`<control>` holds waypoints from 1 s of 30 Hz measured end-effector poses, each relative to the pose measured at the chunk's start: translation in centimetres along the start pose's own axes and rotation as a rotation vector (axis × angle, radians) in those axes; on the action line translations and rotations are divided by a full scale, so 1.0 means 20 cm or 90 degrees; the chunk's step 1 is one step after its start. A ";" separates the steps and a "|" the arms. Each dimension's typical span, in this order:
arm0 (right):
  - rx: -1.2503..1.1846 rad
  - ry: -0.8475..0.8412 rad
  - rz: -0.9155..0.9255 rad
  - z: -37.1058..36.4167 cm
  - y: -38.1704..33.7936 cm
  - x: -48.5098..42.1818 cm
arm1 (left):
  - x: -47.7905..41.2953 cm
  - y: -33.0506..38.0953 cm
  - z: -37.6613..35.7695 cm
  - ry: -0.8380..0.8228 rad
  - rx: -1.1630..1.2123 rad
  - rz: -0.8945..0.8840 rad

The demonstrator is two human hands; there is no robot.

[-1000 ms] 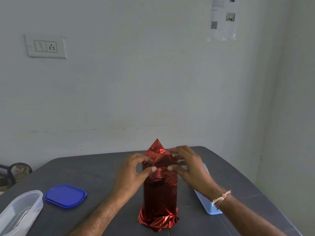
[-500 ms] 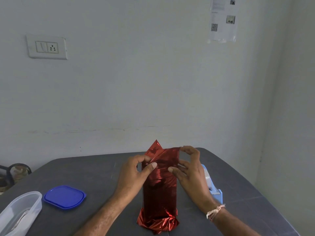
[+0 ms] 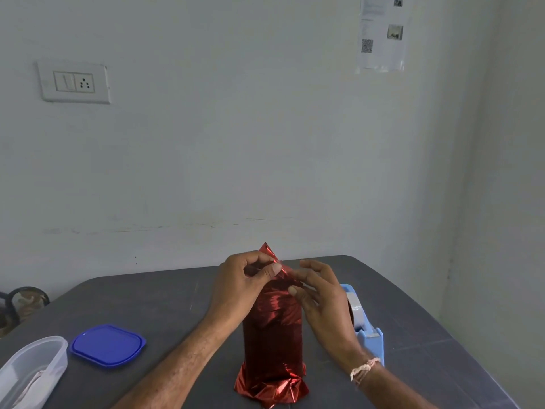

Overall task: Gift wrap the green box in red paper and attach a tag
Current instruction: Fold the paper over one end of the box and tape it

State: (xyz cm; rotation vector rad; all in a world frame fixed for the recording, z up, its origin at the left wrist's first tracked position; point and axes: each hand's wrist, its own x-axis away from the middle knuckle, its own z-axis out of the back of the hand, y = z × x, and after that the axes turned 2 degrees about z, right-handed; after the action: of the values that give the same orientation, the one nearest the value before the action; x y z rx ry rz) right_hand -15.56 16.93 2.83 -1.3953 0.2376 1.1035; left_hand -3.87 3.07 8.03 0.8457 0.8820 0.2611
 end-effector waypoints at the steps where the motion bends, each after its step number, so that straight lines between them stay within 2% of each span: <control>1: 0.002 0.000 -0.001 0.00 0.00 0.00 | -0.01 -0.01 0.00 0.004 -0.003 0.000; 12: 0.183 0.028 0.040 -0.01 0.00 -0.03 | -0.02 0.05 0.01 0.010 -0.014 -0.023; 23: 0.099 -0.033 -0.002 0.02 -0.08 -0.12 | -0.10 0.05 0.02 -0.017 -0.004 -0.013; 27: 0.099 -0.058 -0.032 0.03 -0.07 -0.16 | -0.11 0.02 0.04 -0.008 0.082 0.051; 30: 0.083 -0.066 -0.064 0.03 -0.07 -0.18 | -0.05 -0.03 0.07 -0.037 0.079 0.111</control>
State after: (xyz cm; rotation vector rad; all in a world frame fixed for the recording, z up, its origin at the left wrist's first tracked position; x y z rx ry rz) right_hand -16.71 16.04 6.41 -1.2177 0.1602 1.0548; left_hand -3.47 1.36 8.64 1.0427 0.7772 0.3349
